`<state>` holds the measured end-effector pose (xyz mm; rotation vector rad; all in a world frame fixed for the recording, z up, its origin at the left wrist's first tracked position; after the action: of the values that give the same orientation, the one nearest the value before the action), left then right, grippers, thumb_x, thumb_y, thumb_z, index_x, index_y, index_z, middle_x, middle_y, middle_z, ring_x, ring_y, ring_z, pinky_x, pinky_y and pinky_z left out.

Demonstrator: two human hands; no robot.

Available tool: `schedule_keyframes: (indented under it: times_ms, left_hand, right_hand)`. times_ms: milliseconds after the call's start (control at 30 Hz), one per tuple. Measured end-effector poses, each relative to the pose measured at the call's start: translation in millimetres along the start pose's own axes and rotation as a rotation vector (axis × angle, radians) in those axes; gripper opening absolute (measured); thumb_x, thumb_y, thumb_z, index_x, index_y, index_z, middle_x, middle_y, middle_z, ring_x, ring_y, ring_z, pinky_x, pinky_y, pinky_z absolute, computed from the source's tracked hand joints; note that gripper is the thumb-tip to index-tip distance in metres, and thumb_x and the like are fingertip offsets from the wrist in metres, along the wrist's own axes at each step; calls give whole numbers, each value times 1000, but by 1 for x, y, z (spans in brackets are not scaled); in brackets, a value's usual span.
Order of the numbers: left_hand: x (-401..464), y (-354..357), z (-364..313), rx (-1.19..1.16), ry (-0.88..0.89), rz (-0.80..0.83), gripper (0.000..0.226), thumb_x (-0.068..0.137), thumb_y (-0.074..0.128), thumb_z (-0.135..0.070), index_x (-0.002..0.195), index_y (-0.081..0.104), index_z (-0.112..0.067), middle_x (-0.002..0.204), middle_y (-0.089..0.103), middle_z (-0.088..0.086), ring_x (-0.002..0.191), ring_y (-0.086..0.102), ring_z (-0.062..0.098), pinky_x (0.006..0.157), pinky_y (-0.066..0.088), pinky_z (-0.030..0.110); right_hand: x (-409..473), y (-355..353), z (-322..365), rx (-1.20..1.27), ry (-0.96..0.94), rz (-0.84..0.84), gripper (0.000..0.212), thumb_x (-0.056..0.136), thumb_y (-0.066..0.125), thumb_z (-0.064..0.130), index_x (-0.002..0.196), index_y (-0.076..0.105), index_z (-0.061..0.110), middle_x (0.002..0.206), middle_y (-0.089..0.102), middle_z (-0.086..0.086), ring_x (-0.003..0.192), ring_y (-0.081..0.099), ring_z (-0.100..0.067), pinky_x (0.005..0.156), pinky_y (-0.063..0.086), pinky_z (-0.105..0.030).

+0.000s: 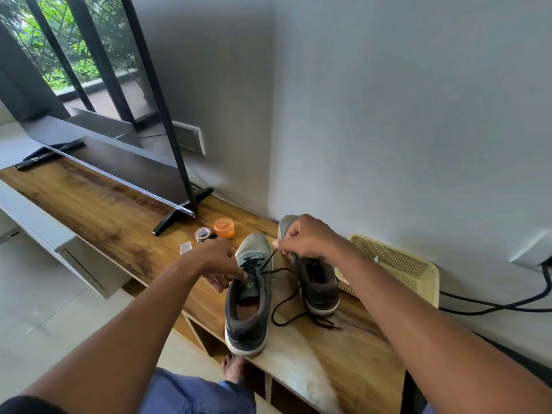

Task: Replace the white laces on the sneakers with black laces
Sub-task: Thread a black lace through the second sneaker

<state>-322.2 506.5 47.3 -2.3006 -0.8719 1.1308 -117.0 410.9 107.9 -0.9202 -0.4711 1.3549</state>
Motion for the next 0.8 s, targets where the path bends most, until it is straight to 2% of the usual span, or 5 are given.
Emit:
schedule_keyframes:
  times_ms: [100, 367, 533, 700, 800]
  left_hand:
    - [-2, -2, -3, -31, 3, -45, 18, 85, 86, -12, 90, 69, -8, 77, 79, 13, 73, 79, 26, 63, 64, 34]
    - [-6, 1, -4, -22, -36, 2, 25, 79, 89, -6, 94, 69, -2, 80, 79, 16, 76, 80, 28, 64, 64, 35]
    - [-7, -1, -2, -67, -15, 0, 21, 77, 90, -3, 86, 71, -3, 80, 79, 17, 76, 80, 30, 62, 64, 35]
    - [-7, -3, 2, -101, 8, -9, 23, 77, 91, -6, 93, 75, -1, 82, 80, 14, 77, 80, 29, 64, 65, 34]
    - [-7, -3, 4, -120, 12, 1, 20, 80, 89, -8, 94, 76, -2, 86, 80, 16, 79, 80, 31, 65, 64, 34]
  right_hand:
    - [-9, -26, 12, 343, -19, 47, 38, 88, 78, 47, 75, 76, 11, 90, 78, -11, 95, 70, -14, 79, 52, -32]
    - [-26, -88, 42, 1169, -378, 170, 27, 101, 66, 30, 85, 78, 11, 113, 75, -18, 108, 70, -32, 102, 52, -41]
    - [-30, -97, 46, 1383, -398, 136, 33, 100, 65, 38, 106, 76, 7, 108, 74, -11, 88, 69, -22, 81, 58, -38]
    - [-25, -91, 45, 1151, -382, -93, 20, 102, 62, 12, 115, 73, 3, 103, 75, -13, 59, 58, -15, 50, 46, -23]
    - [-17, -76, 46, 1014, -375, -116, 17, 99, 63, 4, 114, 72, 3, 92, 75, -14, 49, 52, -13, 43, 39, -22]
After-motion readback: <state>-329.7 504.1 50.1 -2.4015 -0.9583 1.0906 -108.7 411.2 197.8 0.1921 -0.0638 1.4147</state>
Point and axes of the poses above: each hand's wrist, its own x-axis towards the middle knuckle, its own y-axis out of the palm, z = x × y, the point moved 4 cm from there along x, towards the middle knuckle
